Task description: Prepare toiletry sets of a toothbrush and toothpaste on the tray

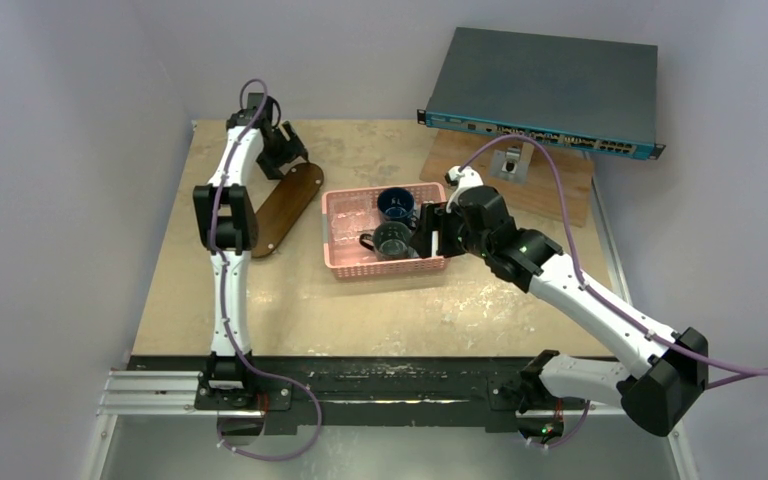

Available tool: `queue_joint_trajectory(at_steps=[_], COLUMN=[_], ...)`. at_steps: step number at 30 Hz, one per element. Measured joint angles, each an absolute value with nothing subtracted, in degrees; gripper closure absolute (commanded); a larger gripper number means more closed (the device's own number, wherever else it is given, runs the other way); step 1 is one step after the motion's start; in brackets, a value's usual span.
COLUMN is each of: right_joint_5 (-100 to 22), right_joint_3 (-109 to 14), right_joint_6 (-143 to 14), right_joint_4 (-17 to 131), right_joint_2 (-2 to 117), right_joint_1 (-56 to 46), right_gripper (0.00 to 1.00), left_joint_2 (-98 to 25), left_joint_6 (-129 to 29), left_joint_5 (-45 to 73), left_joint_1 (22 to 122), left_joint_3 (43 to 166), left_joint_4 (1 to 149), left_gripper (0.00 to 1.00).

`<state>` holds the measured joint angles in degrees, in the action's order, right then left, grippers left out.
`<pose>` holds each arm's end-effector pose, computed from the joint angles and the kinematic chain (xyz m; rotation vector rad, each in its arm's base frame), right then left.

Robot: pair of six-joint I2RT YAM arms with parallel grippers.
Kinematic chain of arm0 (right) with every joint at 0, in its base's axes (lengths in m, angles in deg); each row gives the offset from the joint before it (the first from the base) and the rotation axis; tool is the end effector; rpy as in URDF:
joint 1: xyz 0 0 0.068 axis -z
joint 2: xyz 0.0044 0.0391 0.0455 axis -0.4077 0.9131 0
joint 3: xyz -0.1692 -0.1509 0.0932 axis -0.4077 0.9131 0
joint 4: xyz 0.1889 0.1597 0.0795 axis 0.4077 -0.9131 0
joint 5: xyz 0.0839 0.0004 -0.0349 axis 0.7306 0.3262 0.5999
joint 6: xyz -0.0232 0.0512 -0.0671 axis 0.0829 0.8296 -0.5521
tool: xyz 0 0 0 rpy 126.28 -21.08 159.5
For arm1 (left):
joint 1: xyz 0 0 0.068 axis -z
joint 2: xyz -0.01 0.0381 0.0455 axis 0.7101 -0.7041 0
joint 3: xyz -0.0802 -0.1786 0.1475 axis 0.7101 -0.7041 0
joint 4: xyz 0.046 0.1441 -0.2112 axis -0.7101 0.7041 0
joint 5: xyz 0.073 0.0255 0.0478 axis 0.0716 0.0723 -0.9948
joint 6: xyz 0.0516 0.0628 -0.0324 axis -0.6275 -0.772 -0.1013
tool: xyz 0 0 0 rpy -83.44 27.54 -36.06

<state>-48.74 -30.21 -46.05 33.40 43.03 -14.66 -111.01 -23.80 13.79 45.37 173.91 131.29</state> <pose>0.2381 0.1869 0.2723 -0.2282 2.1894 0.6026 0.5423 -0.0122 0.1216 -0.8323 2.5762 -0.3982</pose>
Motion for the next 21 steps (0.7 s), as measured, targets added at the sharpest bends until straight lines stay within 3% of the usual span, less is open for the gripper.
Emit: queue_joint_trajectory(at_steps=[7,13,14,16,17,21], right_joint_5=[-48.3,-48.3,-48.3,-48.3,-48.3,-48.1], right_joint_3=[-29.6,-28.9,-28.8,-28.5,-28.4,-27.6], right_joint_6=[-46.1,-46.1,-46.0,-46.0,-46.0,-45.6], right_joint_4=[33.4,33.4,33.3,33.3,33.3,33.3], right_joint_2=[43.0,41.5,41.2,40.9,40.7,40.1], right_joint_1=[-14.7,-14.7,-14.7,-14.7,-14.7,-14.7], right_gripper=[0.25,0.25,0.25,0.25,0.25,0.25], left_joint_2=[-109.9,-107.0,-106.1,-104.4,-103.2,-99.1], left_joint_6=[-24.5,-27.0,-27.7,-28.7,-29.5,-30.8], left_joint_5=[15.7,15.4,15.2,14.6,14.3,12.9], left_joint_1=[45.3,46.0,46.2,46.5,46.6,46.9], left_joint_3=[171.7,167.5,166.2,163.4,161.5,155.4], left_joint_4=[131.5,132.5,132.6,132.7,132.6,133.1], left_gripper=[0.36,0.38,0.37,0.22,0.31,0.42])
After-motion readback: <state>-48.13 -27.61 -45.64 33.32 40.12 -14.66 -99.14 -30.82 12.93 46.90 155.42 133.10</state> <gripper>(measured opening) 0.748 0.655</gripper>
